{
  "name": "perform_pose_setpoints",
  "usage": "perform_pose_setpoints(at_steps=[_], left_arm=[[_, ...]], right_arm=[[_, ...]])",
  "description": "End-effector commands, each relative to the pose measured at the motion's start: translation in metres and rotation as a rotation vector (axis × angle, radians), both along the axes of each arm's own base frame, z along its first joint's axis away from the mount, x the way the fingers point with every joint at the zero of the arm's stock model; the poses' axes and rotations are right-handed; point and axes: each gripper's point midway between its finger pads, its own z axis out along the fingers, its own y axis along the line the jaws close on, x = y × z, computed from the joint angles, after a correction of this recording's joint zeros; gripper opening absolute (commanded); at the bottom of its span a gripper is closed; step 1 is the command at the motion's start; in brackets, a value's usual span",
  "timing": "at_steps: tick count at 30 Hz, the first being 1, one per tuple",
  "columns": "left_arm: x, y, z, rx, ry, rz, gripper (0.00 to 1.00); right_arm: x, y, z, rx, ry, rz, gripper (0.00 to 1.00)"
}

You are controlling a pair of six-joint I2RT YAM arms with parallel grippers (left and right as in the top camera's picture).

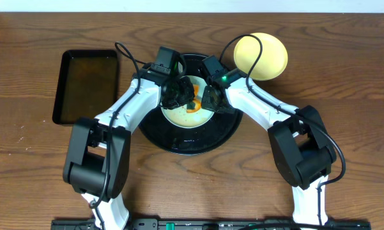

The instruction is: Clean dirty plates on tray and stack at the side

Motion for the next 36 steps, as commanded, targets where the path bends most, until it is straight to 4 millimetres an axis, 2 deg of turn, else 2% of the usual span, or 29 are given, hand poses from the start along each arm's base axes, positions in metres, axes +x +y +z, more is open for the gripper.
perform_pose_setpoints(at_steps=[1,11,15,18,19,20,22,26,33,36], left_arm=[[0.006,0.001,-0.015,-0.015,0.05,0.094,0.08],[0.002,-0.014,-0.039,-0.045,0.149,0.199,0.08],[0.004,-0.036,-0.036,-0.166,0.158,0.143,0.08],[0.002,-0.034,-0.041,-0.134,0.157,0.15,0.08],[0.002,-0.031,-0.044,-0.115,0.155,0.159,0.08],[-0.003,-0.018,-0.055,-0.038,0.163,0.189,0.08],[-0.007,-0.006,-0.063,0.025,0.169,0.21,0.08],[-0.014,0.034,-0.077,0.252,0.144,0.234,0.08],[-0.009,0.079,-0.078,0.525,0.048,0.162,0.08],[-0.01,0.088,-0.076,0.572,0.044,0.172,0.08]], right_arm=[[-0.004,0.001,-0.007,-0.015,0.019,-0.018,0.01],[-0.004,0.001,-0.007,-0.013,0.019,-0.026,0.01],[-0.003,0.001,-0.007,-0.012,0.018,-0.026,0.01],[-0.003,0.001,-0.007,-0.013,0.019,-0.026,0.01],[-0.004,0.001,-0.007,-0.013,0.019,-0.026,0.01],[-0.003,0.001,-0.007,-0.013,0.019,-0.026,0.01],[-0.004,0.001,-0.007,-0.013,0.019,-0.026,0.01],[-0.004,0.0,-0.007,-0.015,0.021,-0.026,0.01],[-0.005,-0.002,-0.007,-0.027,0.023,-0.028,0.01],[-0.005,-0.004,-0.007,-0.034,0.023,-0.029,0.01]])
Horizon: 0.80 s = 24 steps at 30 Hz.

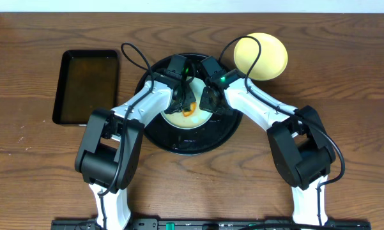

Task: Clean dirty plates on tray and stack at the side
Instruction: 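Scrub the green plate again with the sponge in the left gripper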

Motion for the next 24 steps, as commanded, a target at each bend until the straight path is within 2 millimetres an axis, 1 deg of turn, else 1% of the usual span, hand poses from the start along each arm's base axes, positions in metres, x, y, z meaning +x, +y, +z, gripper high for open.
perform_pose_setpoints(at_steps=[1,4,6,8,9,10,13,15,16,17,18,19,21,24], left_arm=[[-0.012,0.055,-0.027,0.263,0.038,0.023,0.08],[-0.008,0.058,-0.019,0.292,0.016,-0.022,0.07],[-0.005,0.067,-0.01,0.352,-0.006,-0.039,0.07],[-0.003,0.082,0.007,0.435,-0.037,-0.016,0.07],[-0.002,0.084,0.011,0.448,-0.046,-0.011,0.07],[-0.002,0.087,0.021,0.46,-0.063,-0.004,0.07],[0.0,0.084,0.041,0.428,-0.102,0.002,0.08],[-0.001,0.071,0.049,0.349,-0.115,-0.012,0.08],[-0.001,0.057,0.05,0.268,-0.113,-0.032,0.08],[-0.005,0.012,0.048,0.024,-0.086,-0.105,0.07],[-0.005,0.0,0.047,-0.042,-0.077,-0.119,0.08],[-0.006,-0.008,0.046,-0.082,-0.07,-0.124,0.08],[-0.007,-0.017,0.041,-0.115,-0.057,-0.125,0.08],[-0.011,-0.023,0.028,-0.11,-0.027,-0.13,0.08]], right_arm=[[0.0,-0.008,-0.007,-0.049,0.004,-0.02,0.01],[0.0,-0.008,-0.007,-0.049,0.005,-0.02,0.01],[0.0,-0.008,-0.007,-0.049,0.005,-0.02,0.01],[0.0,-0.008,-0.007,-0.049,0.004,-0.02,0.01],[0.0,-0.008,-0.007,-0.049,0.004,-0.02,0.01],[0.0,-0.008,-0.007,-0.049,0.003,-0.02,0.01],[0.0,-0.008,-0.007,-0.051,0.002,-0.021,0.01],[0.0,-0.008,-0.007,-0.051,0.002,-0.021,0.01],[0.0,-0.008,-0.007,-0.051,0.002,-0.021,0.01],[0.0,-0.008,-0.007,-0.05,0.002,-0.021,0.01],[0.0,-0.008,-0.007,-0.05,0.002,-0.021,0.01],[0.0,-0.008,-0.007,-0.05,0.002,-0.021,0.01],[0.0,-0.008,-0.007,-0.051,0.002,-0.021,0.01],[0.0,-0.008,-0.007,-0.05,0.003,-0.021,0.01]])
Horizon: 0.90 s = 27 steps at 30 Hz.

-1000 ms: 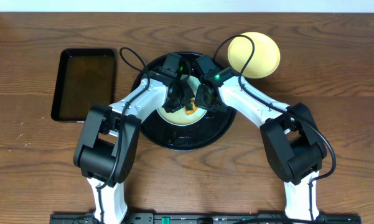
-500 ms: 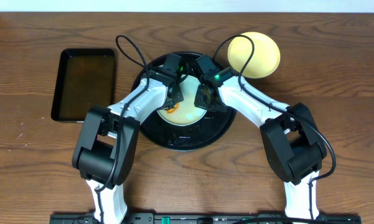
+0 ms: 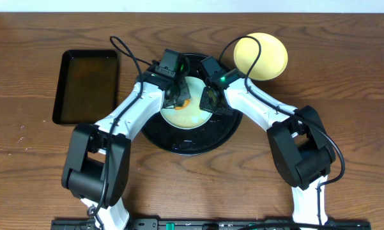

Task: Clean dirty plates on tray and stack at the side
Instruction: 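Scrub the green plate again with the sponge in the left gripper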

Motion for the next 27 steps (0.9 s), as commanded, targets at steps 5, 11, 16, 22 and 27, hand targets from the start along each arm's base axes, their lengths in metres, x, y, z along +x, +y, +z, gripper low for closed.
perform_pose_setpoints(at_steps=[5,11,16,22,27], left_arm=[[-0.032,-0.04,-0.044,-0.114,0.182,-0.043,0.08],[-0.045,-0.042,-0.069,-0.088,0.259,-0.023,0.08],[-0.049,-0.03,-0.072,-0.026,0.256,-0.111,0.07],[-0.047,0.027,-0.066,0.243,0.232,-0.071,0.07],[-0.032,0.068,-0.04,0.474,0.128,-0.029,0.07]], right_arm=[[0.0,-0.008,-0.007,-0.051,0.002,-0.018,0.01],[-0.001,-0.009,-0.007,-0.055,0.008,-0.017,0.01],[-0.001,-0.009,-0.007,-0.055,0.008,-0.017,0.01],[-0.001,-0.009,-0.007,-0.056,0.008,-0.017,0.01],[-0.001,-0.009,-0.007,-0.055,0.006,-0.018,0.01]])
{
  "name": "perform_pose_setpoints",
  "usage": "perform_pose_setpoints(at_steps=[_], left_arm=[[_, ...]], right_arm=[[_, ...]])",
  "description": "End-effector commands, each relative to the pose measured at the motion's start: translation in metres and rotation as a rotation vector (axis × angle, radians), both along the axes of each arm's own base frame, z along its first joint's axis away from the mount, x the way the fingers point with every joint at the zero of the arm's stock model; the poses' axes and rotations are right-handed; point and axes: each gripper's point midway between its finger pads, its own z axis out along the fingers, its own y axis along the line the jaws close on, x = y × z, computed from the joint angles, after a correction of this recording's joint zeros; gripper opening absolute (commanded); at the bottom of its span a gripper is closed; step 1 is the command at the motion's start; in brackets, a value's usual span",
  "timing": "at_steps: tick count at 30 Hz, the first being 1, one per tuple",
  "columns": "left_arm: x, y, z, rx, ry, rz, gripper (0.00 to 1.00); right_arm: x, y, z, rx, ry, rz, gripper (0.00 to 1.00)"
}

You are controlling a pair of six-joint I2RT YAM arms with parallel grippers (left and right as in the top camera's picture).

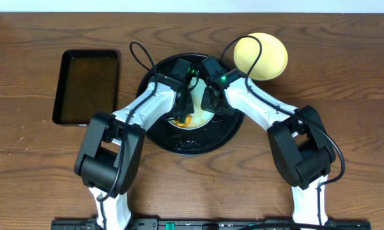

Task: Clean dirty plates on tray and stack at the side
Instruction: 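Scrub the green plate again with the sponge in the left gripper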

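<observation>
A pale cream plate (202, 119) lies on the round black tray (193, 144) at the table's middle. My left gripper (183, 114) points down onto the plate's left part, shut on an orange sponge (189, 120) that peeks out under its fingers. My right gripper (210, 102) sits at the plate's upper right rim and looks shut on it; its fingers are mostly hidden under the wrist. A clean yellow plate (261, 56) rests on the table at the back right, beside the tray.
A black rectangular tray (86, 87) lies on the wooden table to the left. Cables loop over both wrists above the round tray. Both arm bases stand at the front edge.
My left gripper has moved with the orange sponge from the plate's upper left toward its front, and the left elbow has swung right. The right gripper and the plate are where they were.
The left gripper held the orange sponge near the plate's middle, then lower on its left side, then at its upper left, and now at its front left. Through all of this the right gripper stayed at the plate's right rim and the yellow plate stayed put.
</observation>
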Motion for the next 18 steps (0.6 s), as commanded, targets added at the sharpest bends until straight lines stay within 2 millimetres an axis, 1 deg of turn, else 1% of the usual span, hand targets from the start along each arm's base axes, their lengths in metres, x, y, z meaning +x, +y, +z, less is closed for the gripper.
perform_pose_setpoints(at_steps=[1,5,7,8,10,15,16,18], left_arm=[[0.013,0.065,0.01,0.357,-0.107,-0.002,0.07],[0.025,0.084,0.03,0.475,-0.185,0.021,0.08],[0.029,0.088,0.039,0.506,-0.212,0.015,0.07],[0.034,0.09,0.048,0.522,-0.238,0.014,0.08],[0.038,0.092,0.06,0.531,-0.273,0.025,0.07],[0.046,0.089,0.1,0.476,-0.383,0.07,0.07],[0.046,0.088,0.11,0.443,-0.405,0.083,0.06],[0.046,0.084,0.124,0.361,-0.429,0.093,0.08]], right_arm=[[-0.001,-0.004,-0.006,-0.034,0.004,-0.013,0.01],[-0.001,-0.005,-0.006,-0.035,0.005,-0.013,0.01],[-0.001,-0.005,-0.006,-0.035,0.005,-0.013,0.01],[-0.001,-0.005,-0.006,-0.035,0.005,-0.012,0.01],[-0.001,-0.005,-0.006,-0.036,0.004,-0.005,0.01],[0.002,-0.003,-0.005,-0.043,-0.013,0.072,0.01],[0.004,-0.001,-0.003,-0.044,-0.021,0.098,0.01],[0.009,0.002,0.003,-0.046,-0.042,0.151,0.01]])
